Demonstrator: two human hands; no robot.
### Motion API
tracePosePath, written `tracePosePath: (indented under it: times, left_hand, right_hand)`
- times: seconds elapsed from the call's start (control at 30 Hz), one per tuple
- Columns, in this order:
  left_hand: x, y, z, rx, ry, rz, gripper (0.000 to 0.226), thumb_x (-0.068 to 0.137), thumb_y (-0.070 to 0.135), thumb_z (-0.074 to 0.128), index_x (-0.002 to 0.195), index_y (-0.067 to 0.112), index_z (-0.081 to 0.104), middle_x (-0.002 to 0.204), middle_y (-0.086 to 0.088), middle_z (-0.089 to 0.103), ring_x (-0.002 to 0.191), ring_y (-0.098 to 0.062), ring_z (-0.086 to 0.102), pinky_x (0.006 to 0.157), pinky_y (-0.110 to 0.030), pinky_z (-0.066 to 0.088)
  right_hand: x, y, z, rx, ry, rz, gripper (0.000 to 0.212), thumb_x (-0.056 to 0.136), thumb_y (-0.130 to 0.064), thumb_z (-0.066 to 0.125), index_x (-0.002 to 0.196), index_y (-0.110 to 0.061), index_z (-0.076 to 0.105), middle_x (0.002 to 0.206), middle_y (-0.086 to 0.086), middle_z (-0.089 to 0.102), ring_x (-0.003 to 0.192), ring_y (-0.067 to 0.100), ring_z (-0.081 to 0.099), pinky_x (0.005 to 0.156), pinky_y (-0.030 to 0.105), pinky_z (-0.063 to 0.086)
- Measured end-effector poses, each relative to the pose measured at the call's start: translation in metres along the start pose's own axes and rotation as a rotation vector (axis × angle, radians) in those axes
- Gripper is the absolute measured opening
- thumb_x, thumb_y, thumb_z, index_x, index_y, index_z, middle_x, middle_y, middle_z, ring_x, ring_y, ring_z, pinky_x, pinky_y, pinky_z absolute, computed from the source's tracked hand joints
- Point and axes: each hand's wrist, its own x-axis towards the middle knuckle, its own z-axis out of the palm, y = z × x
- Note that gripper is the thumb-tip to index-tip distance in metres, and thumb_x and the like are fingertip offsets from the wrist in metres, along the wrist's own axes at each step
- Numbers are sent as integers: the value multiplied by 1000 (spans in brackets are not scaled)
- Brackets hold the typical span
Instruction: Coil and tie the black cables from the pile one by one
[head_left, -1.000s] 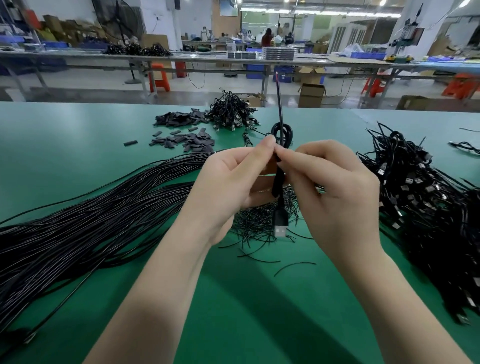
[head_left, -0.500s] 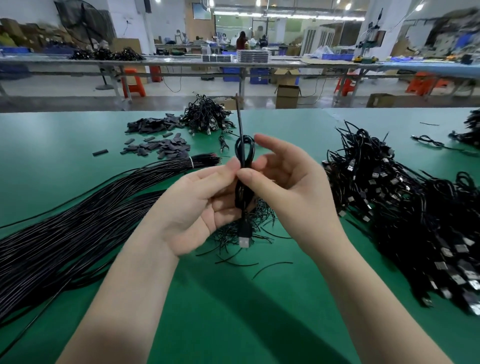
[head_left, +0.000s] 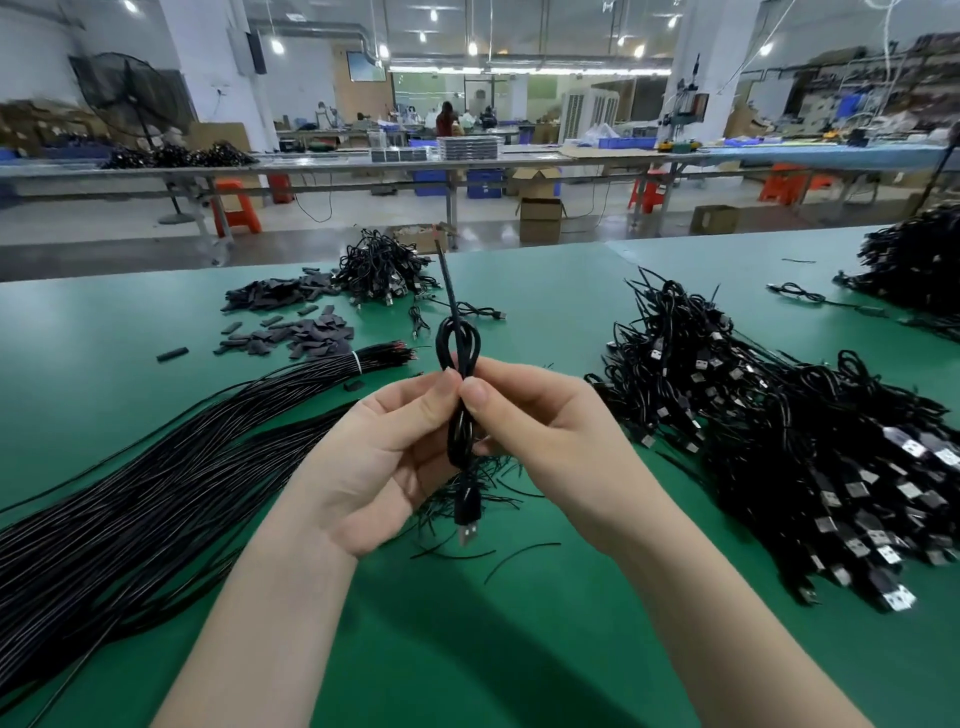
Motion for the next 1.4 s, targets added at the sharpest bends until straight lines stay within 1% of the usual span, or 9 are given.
tracePosePath:
  times: [0.2, 0.33, 0.47, 0.57, 0.63, 0.8, 1.0, 1.17, 1.4]
  left_hand:
    - [1, -28, 20, 196, 93, -87, 31, 67, 44, 74, 75, 14, 78, 66, -2, 68, 49, -8, 56, 43, -17, 45]
    - [6, -55, 19, 411, 219, -138, 26, 93, 36, 59, 101, 14, 70, 95, -1, 76, 81, -10, 73, 66, -20, 55]
    - [-2, -61, -12, 601, 405, 28, 14, 95, 21, 59, 103, 29, 69, 96, 11, 74, 90, -2, 69, 80, -22, 55]
    - [-10, -57, -36, 713, 502, 143, 21, 94, 12, 59, 97, 29, 70, 93, 11, 73, 82, 2, 69, 83, -26, 55]
    - [-11, -55, -50, 813, 564, 239, 25, 93, 7, 57, 94, 29, 70, 91, 12, 73, 81, 1, 69, 79, -22, 53]
    - [-12, -41, -96, 1157, 748, 363, 28, 92, 11, 55, 103, 33, 68, 103, 11, 68, 83, 1, 60, 63, -16, 43]
    - [0, -22, -154, 1654, 820, 128, 38, 95, 22, 54, 132, 16, 58, 133, -9, 55, 117, -29, 54, 90, -42, 48]
    - [12, -27, -179, 1761, 721, 19, 33, 96, 35, 58, 122, 17, 67, 121, -4, 64, 108, -25, 60, 83, -38, 52]
    - [21, -19, -201, 1629, 823, 49, 8, 85, 31, 74, 83, 23, 75, 74, 8, 68, 69, -12, 62, 55, -24, 41]
  right_hand:
    - [-20, 17, -10, 141, 216, 194, 13, 83, -33, 73, 85, -21, 76, 79, -3, 70, 74, 10, 61, 84, 36, 52]
    - [-28, 32, -33, 105, 498, 203, 7, 89, -21, 68, 86, -15, 69, 83, 2, 74, 73, 16, 64, 81, 34, 52]
    - [-47, 53, -102, -855, 586, 87, 20, 96, -22, 58, 115, -19, 64, 98, -2, 70, 80, 22, 65, 69, 27, 49]
    - [-71, 83, -139, -1848, 316, 276, 64, 93, -2, 44, 152, -16, 23, 147, 13, 38, 91, 21, 59, 66, 28, 40]
    - [-84, 97, -151, -2090, 185, 369, 64, 94, -5, 34, 153, -16, 14, 161, 12, 12, 116, 22, 44, 84, 31, 34]
    - [-80, 96, -152, -2032, 208, 552, 69, 89, -3, 31, 154, -20, 15, 163, 2, 1, 129, 22, 19, 88, 37, 21]
    - [-59, 93, -91, -1649, 308, 203, 43, 82, -13, 67, 124, -23, 65, 138, 5, 56, 120, 35, 47, 88, 43, 26]
    - [-18, 115, -35, -1312, 291, 204, 30, 96, -34, 50, 124, -39, 61, 135, -11, 53, 129, 22, 33, 95, 37, 17]
    - [-11, 146, -25, -1010, 492, 130, 16, 94, -24, 58, 104, -28, 69, 112, -7, 65, 118, 20, 40, 88, 33, 24]
